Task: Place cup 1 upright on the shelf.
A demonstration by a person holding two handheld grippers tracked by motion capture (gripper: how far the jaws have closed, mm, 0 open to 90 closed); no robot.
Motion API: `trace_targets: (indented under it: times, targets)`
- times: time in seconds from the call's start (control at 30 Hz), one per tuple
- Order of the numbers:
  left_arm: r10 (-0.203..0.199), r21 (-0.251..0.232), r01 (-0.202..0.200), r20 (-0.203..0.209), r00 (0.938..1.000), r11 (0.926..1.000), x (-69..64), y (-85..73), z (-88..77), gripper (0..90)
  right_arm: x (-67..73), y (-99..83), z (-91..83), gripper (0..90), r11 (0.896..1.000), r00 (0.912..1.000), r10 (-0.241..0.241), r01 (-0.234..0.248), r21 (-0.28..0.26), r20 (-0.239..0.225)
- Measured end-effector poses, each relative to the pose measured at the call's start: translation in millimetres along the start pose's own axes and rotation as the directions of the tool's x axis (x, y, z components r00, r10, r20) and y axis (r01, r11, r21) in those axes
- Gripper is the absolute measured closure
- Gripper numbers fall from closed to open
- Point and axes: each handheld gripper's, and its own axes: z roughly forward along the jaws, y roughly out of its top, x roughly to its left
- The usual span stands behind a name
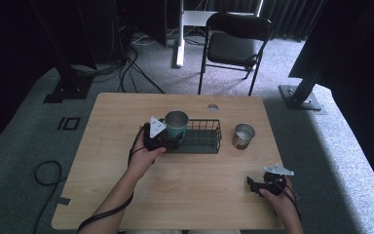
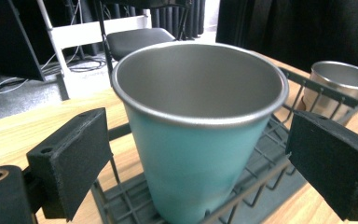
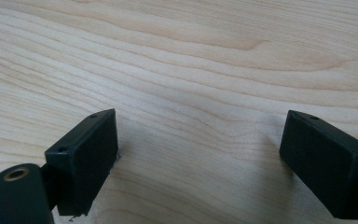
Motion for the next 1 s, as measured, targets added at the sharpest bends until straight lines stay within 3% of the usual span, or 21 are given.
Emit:
trace_targets:
  times: [0.13, 1.0]
  targets:
    - [-0.012, -0.005, 0.012, 0.002, 0.9999, 0.9999, 3.3, -1.7, -6.9, 7.2, 0.0, 0.0, 0.0, 11.0, 1.000, 1.0000, 0.000, 0.000, 0.000, 0.000]
    - [0.017, -0.004, -0.017, -0.032, 0.9993, 0.9998, 29.3, -21.7, -53.4, 7.2, 0.0, 0.0, 0.0, 11.0, 1.000, 1.0000, 0.000, 0.000, 0.000, 0.000]
